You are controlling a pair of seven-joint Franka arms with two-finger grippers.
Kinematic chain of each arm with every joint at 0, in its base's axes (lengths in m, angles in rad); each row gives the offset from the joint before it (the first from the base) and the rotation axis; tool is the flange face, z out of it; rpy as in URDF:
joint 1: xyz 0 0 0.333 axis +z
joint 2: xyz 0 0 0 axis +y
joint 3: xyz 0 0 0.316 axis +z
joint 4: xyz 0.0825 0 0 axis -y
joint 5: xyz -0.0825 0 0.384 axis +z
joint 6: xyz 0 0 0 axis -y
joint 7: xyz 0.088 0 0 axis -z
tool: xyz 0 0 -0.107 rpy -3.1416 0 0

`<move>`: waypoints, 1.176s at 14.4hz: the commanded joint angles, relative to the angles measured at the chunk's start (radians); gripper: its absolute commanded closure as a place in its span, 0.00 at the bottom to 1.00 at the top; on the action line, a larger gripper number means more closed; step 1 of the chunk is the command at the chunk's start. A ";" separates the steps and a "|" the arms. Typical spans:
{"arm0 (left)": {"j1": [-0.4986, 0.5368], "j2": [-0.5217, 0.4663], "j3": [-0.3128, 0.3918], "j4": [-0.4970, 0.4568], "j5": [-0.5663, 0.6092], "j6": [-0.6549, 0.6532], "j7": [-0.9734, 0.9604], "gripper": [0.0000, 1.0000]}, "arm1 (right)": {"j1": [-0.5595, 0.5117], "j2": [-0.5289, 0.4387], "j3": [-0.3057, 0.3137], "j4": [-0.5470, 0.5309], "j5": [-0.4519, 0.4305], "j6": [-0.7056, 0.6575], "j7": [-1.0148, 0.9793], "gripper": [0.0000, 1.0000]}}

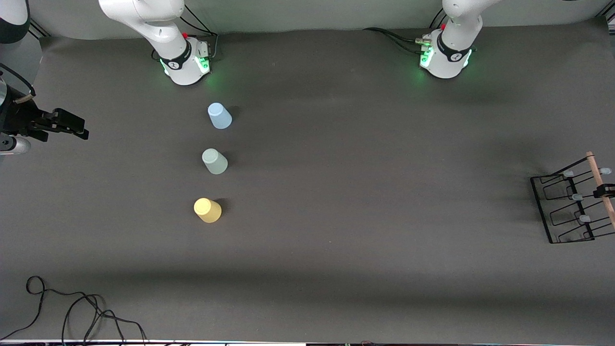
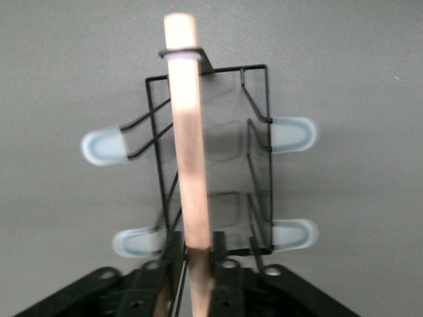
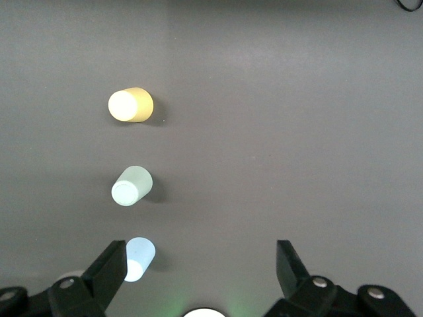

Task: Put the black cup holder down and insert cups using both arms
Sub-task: 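Reach the left gripper to the rack's wooden dowel and grasp it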

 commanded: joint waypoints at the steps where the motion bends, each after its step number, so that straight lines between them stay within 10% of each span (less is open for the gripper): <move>1: -0.023 -0.030 0.001 -0.010 0.027 -0.017 -0.005 1.00 | 0.000 0.002 -0.001 0.006 -0.011 -0.004 -0.018 0.00; 8: -0.137 -0.165 -0.018 0.006 0.016 -0.181 -0.134 1.00 | 0.000 0.003 -0.001 0.008 -0.011 -0.004 -0.018 0.00; 17: -0.590 -0.260 -0.025 0.012 -0.006 -0.367 -0.572 1.00 | 0.000 0.002 -0.001 0.006 -0.011 -0.004 -0.018 0.00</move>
